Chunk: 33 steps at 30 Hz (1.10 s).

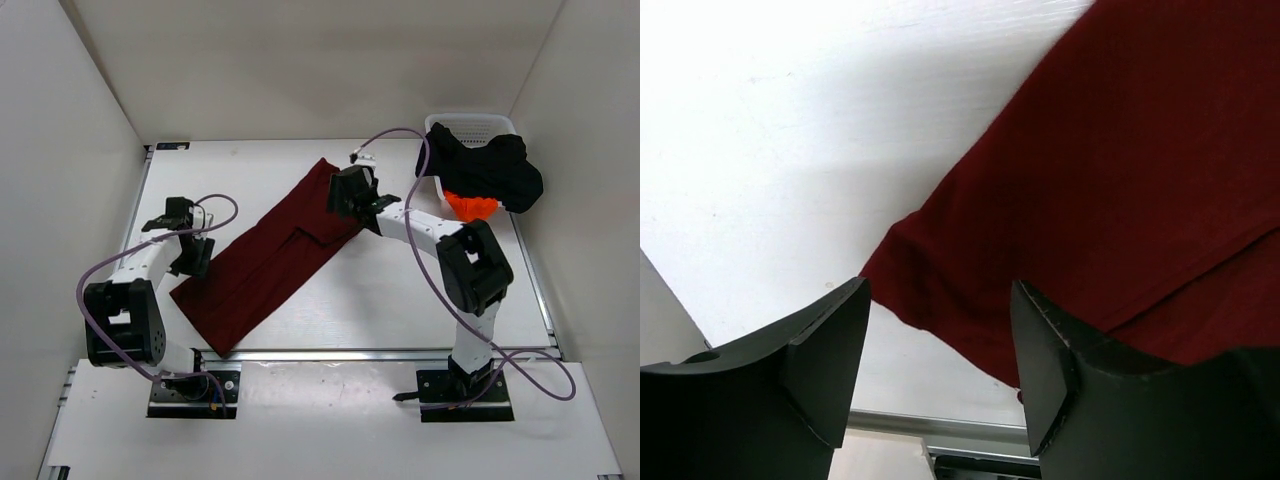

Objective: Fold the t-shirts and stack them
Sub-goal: Rotate the tshirt 90 degrees

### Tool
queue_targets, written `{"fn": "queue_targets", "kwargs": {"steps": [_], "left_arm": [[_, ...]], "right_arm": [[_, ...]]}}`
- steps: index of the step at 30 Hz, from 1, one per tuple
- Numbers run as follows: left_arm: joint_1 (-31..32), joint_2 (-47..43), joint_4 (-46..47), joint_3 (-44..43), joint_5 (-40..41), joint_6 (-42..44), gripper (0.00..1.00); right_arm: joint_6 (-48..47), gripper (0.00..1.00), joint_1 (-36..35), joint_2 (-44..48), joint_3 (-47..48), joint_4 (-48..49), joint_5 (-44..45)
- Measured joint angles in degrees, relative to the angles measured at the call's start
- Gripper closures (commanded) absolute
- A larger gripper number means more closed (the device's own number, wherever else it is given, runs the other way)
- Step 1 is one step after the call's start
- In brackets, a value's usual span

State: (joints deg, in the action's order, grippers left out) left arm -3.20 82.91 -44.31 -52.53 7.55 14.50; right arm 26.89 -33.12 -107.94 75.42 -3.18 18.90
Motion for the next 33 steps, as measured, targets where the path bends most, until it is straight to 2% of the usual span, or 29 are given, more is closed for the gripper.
{"fn": "queue_targets", "kwargs": {"steps": [2,7,10,12,14,16,18,19,21,25,26,27,29,32,33], "left_arm": [[1.2,-0.1,0.0,0.0,0.1,0.0,0.31],[1.9,1.5,-0.3,-0.9,0.5,-0.4,0.33],[0.9,5.5,-0.1,-2.6,0.6,-0.8,0.35],[0.7,7.8,0.0,-2.7,1.4,-0.8,0.35],[2.3,8.8,0.1,-2.1,2.9,-0.5,0.35],[5.1,8.7,0.2,-1.0,3.8,0.0,0.35],[7.3,8.7,0.0,-0.5,3.8,0.4,0.35],[8.0,8.7,-0.4,-0.5,3.6,0.5,0.36],[8.3,8.7,-1.3,-0.9,2.9,0.7,0.35],[8.7,9.2,-5.1,-5.1,-0.7,1.4,0.35],[9.2,9.2,-5.7,-6.2,-1.7,1.6,0.35],[10.0,9.2,-6.3,-7.2,-2.7,1.8,0.35],[12.3,9.2,-6.6,-8.0,-4.5,2.0,0.35],[14.8,9.2,-8.0,-7.9,-7.5,1.7,0.34],[15.1,9.2,-8.3,-7.9,-8.6,1.4,0.34]], "right_arm": [[4.4,0.31,-0.9,-2.3,3.5,-4.4,0.0],[12.5,0.34,-1.1,-3.8,3.5,-11.4,-0.8],[15.0,0.34,1.3,-8.0,6.0,-15.3,-1.4],[15.4,0.4,3.8,-11.7,10.1,-18.3,-2.0],[14.7,0.52,6.2,-14.3,14.5,-19.4,-3.3],[13.4,0.77,8.3,-17.7,19.6,-21.5,-4.4],[11.8,0.91,10.3,-21.1,24.7,-22.5,-6.4],[11.0,0.95,11.3,-22.8,27.2,-22.6,-7.7],[9.8,0.99,13.5,-27.9,35.8,-25.5,-11.6],[2.7,1.0,17.2,-47.9,70.2,-29.9,-15.7],[0.8,0.98,17.9,-51.0,74.9,-28.7,-15.8],[-0.5,0.85,18.6,-52.9,78.2,-29.1,-16.0],[-2.9,0.42,19.8,-54.0,80.8,-29.5,-17.1],[-6.7,0.11,20.7,-53.9,83.0,-30.4,-17.6],[-7.7,0.06,20.8,-53.5,83.4,-30.7,-17.2]]}}
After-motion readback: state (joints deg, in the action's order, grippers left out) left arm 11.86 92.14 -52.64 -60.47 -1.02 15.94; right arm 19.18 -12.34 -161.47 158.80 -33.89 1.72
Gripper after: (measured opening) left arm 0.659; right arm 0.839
